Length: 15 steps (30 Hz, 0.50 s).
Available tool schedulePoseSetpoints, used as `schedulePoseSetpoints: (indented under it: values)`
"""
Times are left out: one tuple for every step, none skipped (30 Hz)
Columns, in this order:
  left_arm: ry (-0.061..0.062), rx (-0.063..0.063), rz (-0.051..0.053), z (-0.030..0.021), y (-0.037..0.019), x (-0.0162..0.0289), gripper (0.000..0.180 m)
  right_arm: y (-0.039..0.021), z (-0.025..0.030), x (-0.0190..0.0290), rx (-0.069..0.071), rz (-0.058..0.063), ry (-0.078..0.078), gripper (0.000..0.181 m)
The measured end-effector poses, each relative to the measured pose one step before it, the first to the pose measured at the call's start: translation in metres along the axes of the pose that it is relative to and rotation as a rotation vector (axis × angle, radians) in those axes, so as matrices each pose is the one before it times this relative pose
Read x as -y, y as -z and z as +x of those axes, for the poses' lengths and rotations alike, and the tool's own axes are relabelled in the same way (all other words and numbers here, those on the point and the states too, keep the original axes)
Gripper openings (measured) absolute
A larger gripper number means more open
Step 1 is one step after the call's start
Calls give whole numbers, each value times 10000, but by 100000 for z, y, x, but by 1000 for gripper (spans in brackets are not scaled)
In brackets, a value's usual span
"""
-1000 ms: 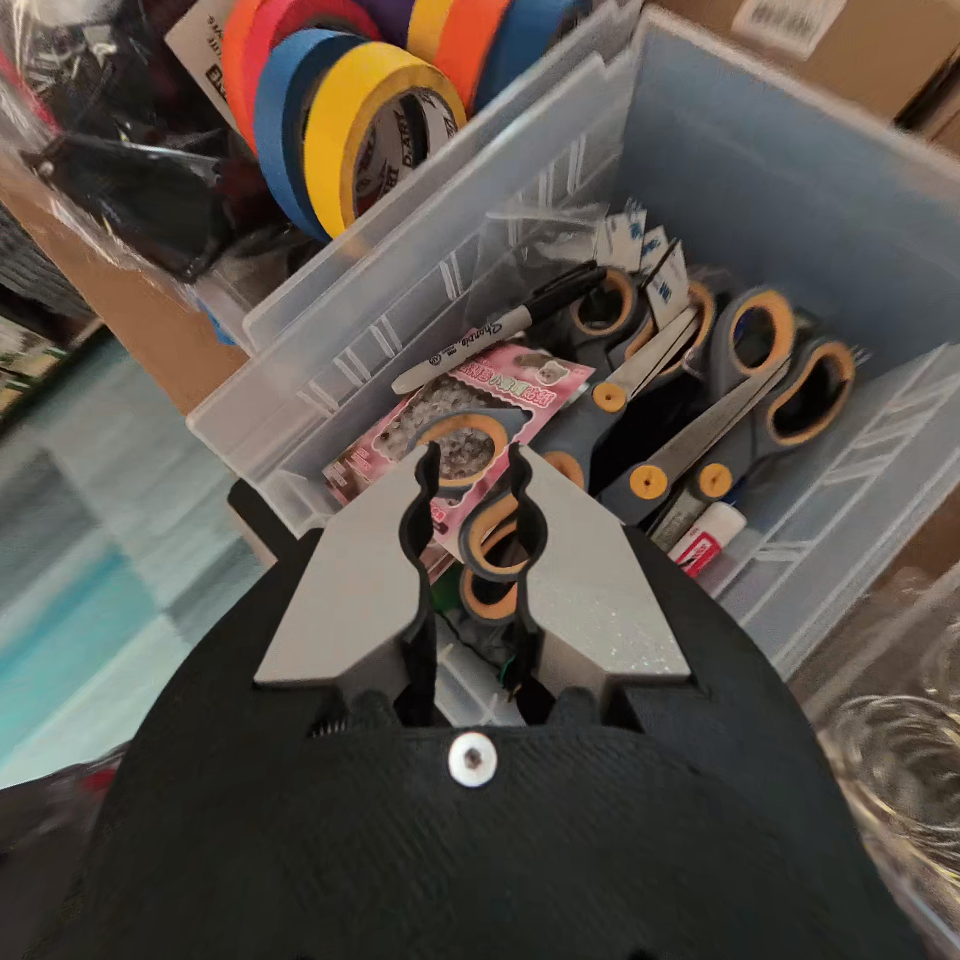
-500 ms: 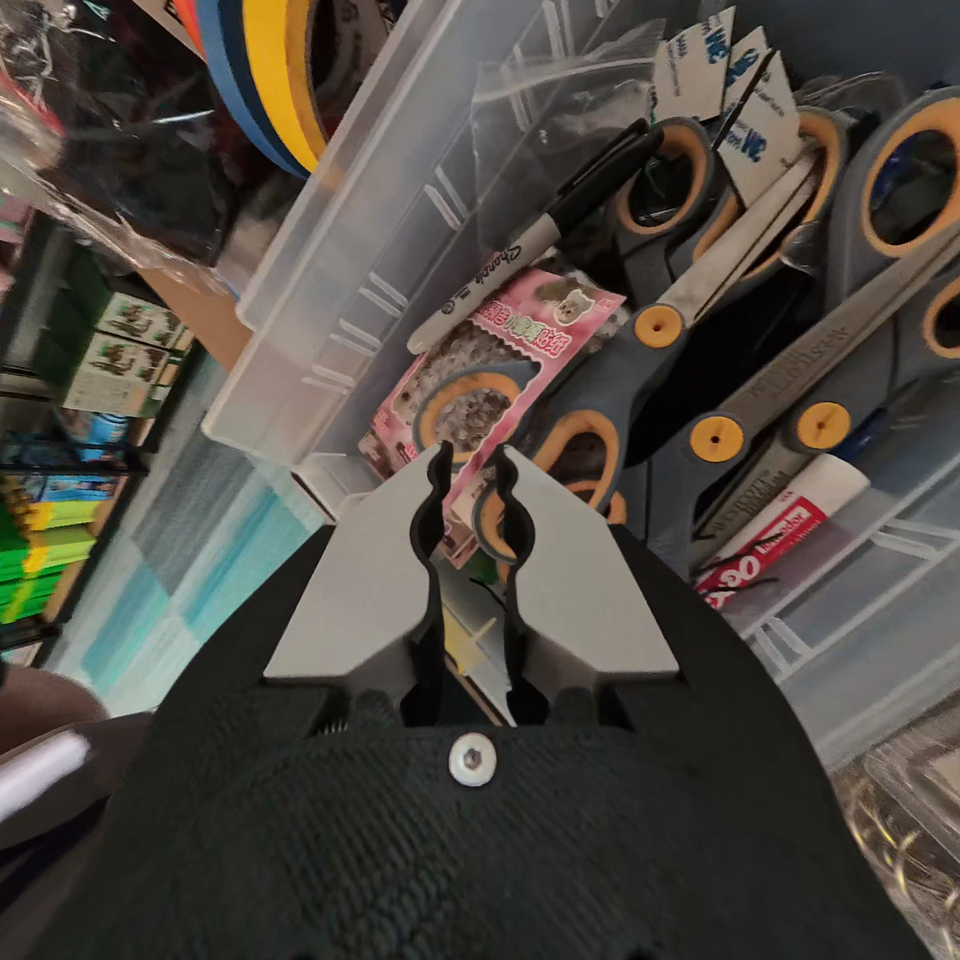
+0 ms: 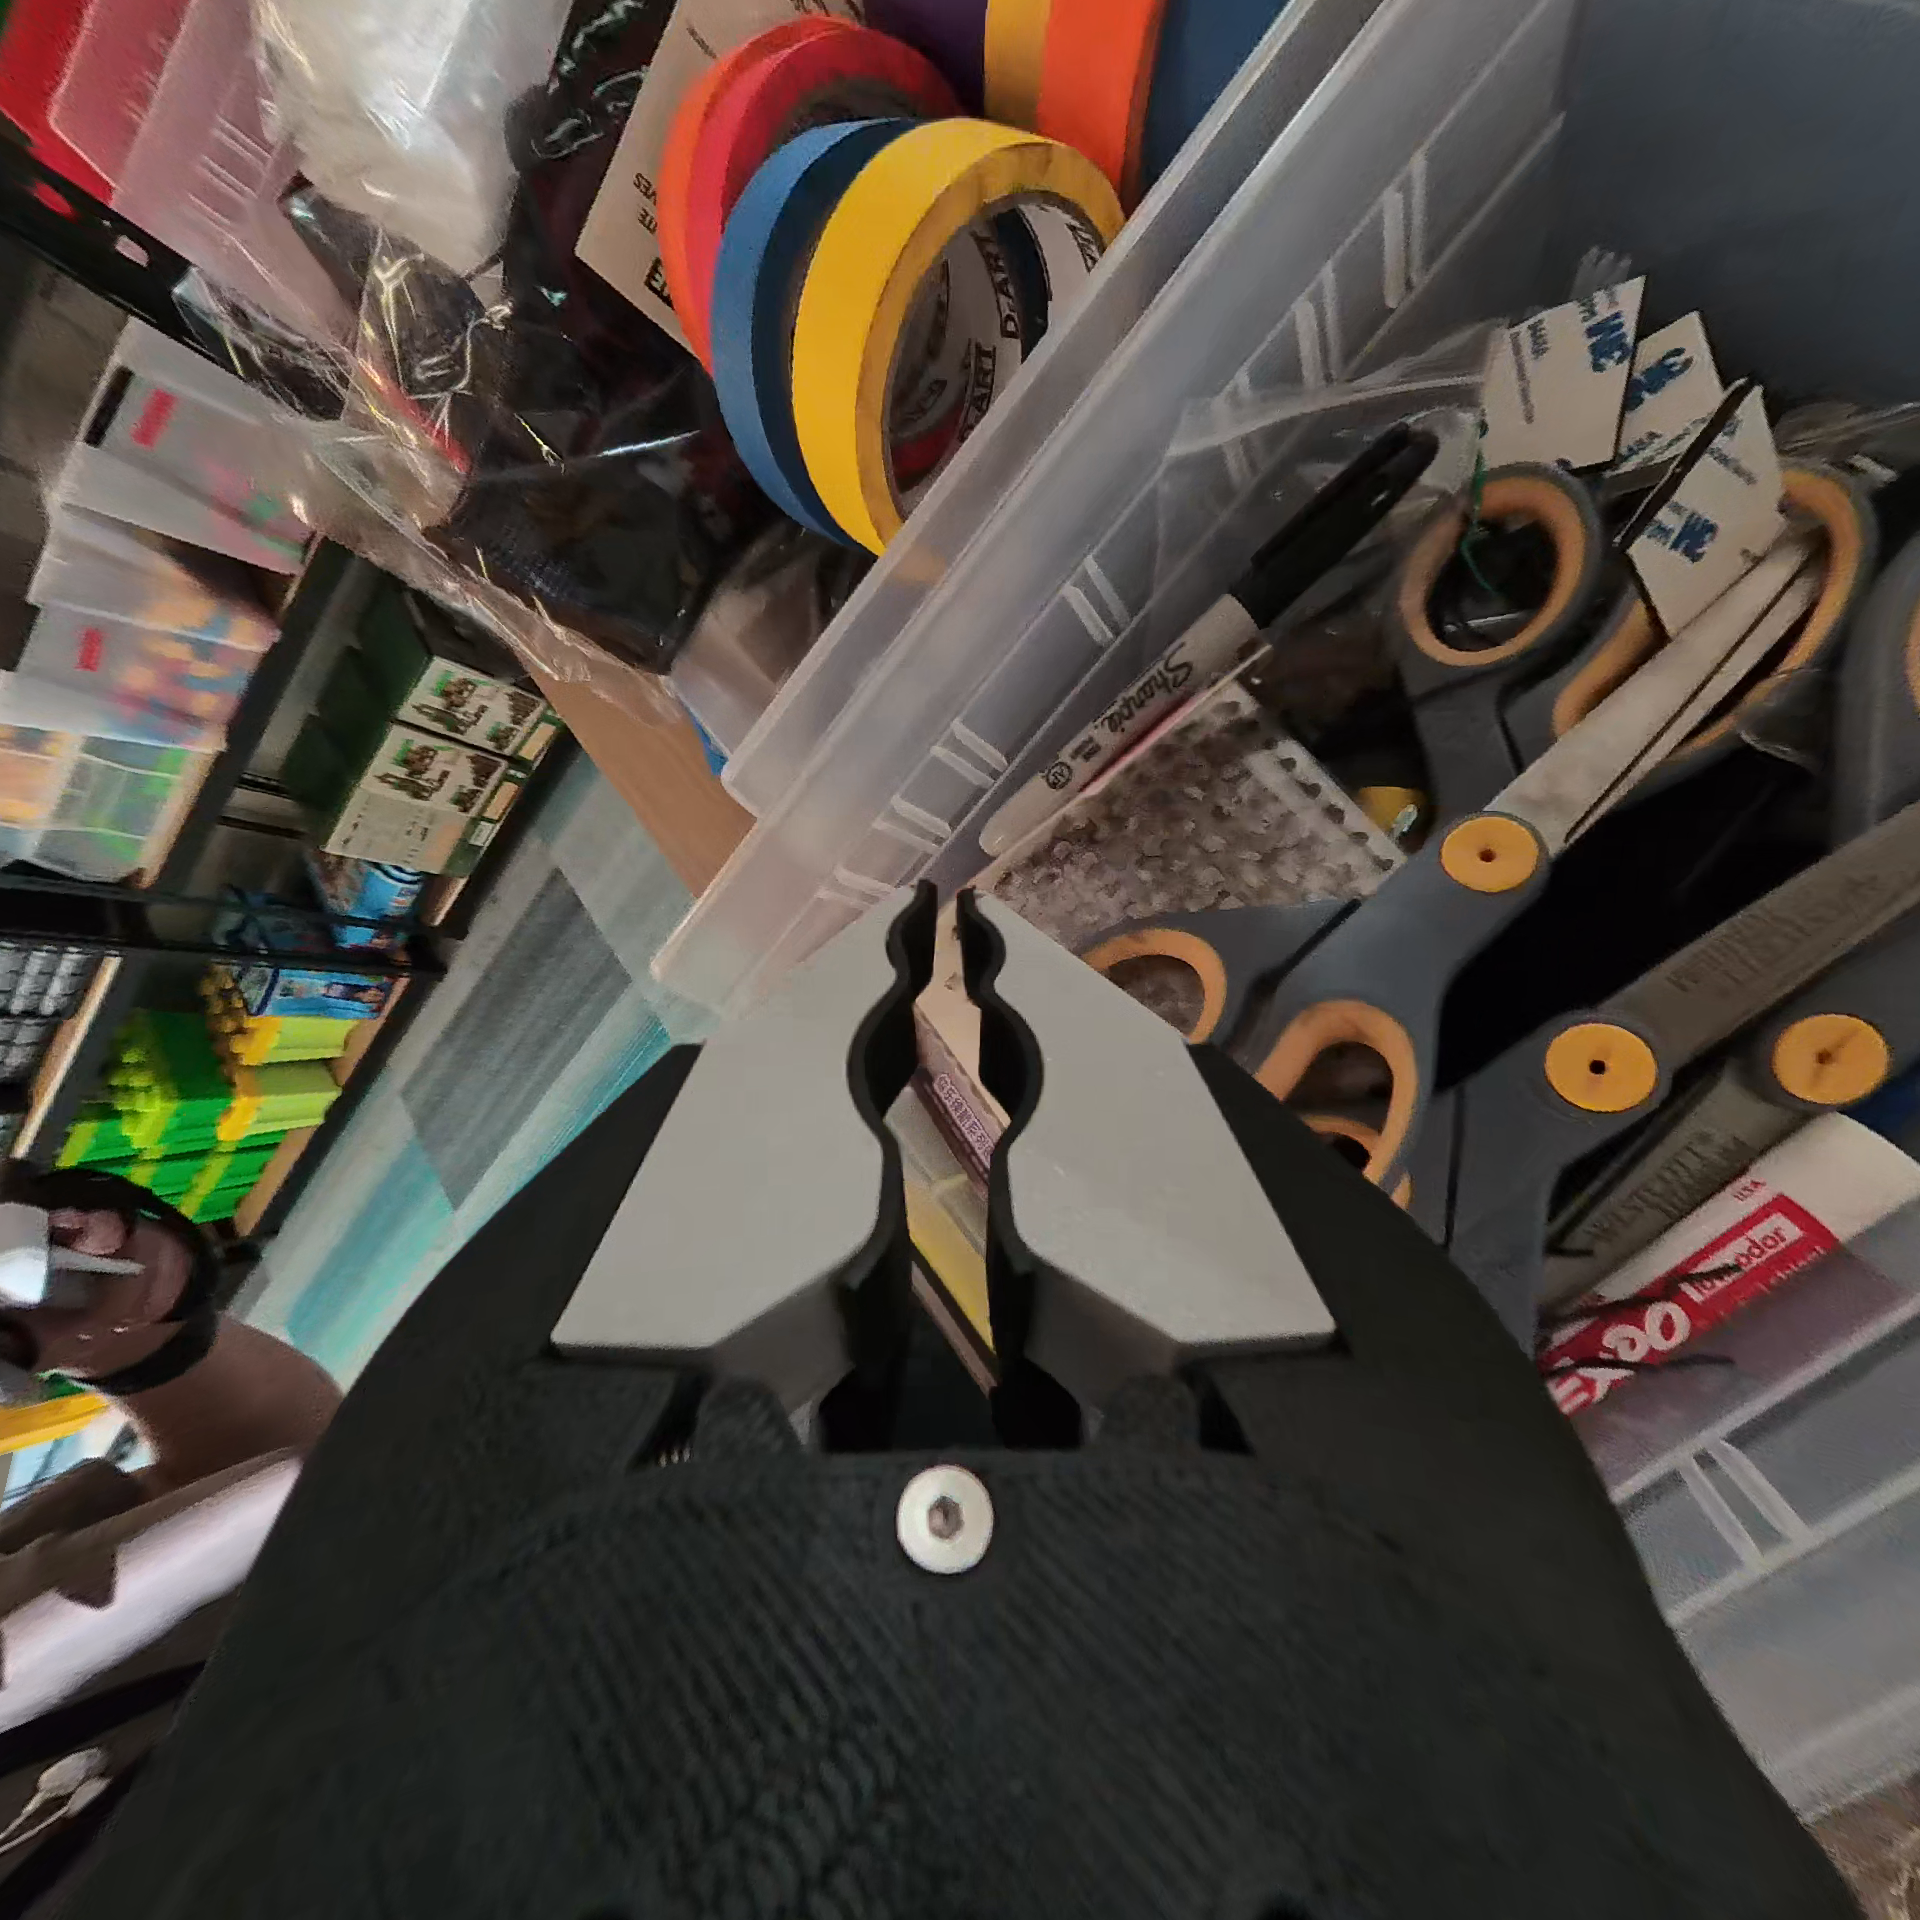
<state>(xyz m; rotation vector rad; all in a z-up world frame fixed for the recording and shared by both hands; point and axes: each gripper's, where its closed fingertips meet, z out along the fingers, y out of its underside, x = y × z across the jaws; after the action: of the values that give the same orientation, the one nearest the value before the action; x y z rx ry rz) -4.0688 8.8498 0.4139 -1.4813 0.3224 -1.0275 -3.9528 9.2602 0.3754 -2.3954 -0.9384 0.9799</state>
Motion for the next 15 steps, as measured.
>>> schedulePoseSetpoints:
  values:
    - [-6,13,9,10,31,-40,46,-147,146,-67,-72,-157,-53,4]
    - [0,9,16,19,96,-9,46,-225,425,-317,-256,-295,26,7]
    - [6,7,24,36,105,-10,45,-365,630,-568,-351,-416,30,11]
    - [12,13,26,11,94,33,45,-389,506,-427,-243,-312,-13,14]
    - [9,21,24,-8,113,15,45,-372,319,-218,-104,-143,-70,11]
    - [4,21,21,-16,97,-13,45,-284,162,-167,31,-92,-82,8]
    - [6,18,24,-39,72,-33,45,-170,11,-99,140,-40,-97,5]
    - [5,9,28,-42,41,-24,45,-21,-84,61,258,94,-145,3]
    - [3,9,35,-24,116,23,45,78,-175,127,362,164,-206,1]
    - [1,14,35,15,135,5,45,80,-58,8,339,112,-238,0]
    - [1,6,28,5,101,-13,45,85,43,-78,301,89,-192,0]
    - [13,6,17,26,94,19,45,119,47,-158,320,79,-198,0]
    - [14,15,9,-22,75,-1,44,164,194,-156,248,84,-212,0]
    - [1,22,17,-89,41,-7,44,195,381,-105,123,112,-177,0]
    - [-4,25,18,-44,42,-7,44,147,310,-26,109,134,-139,0]
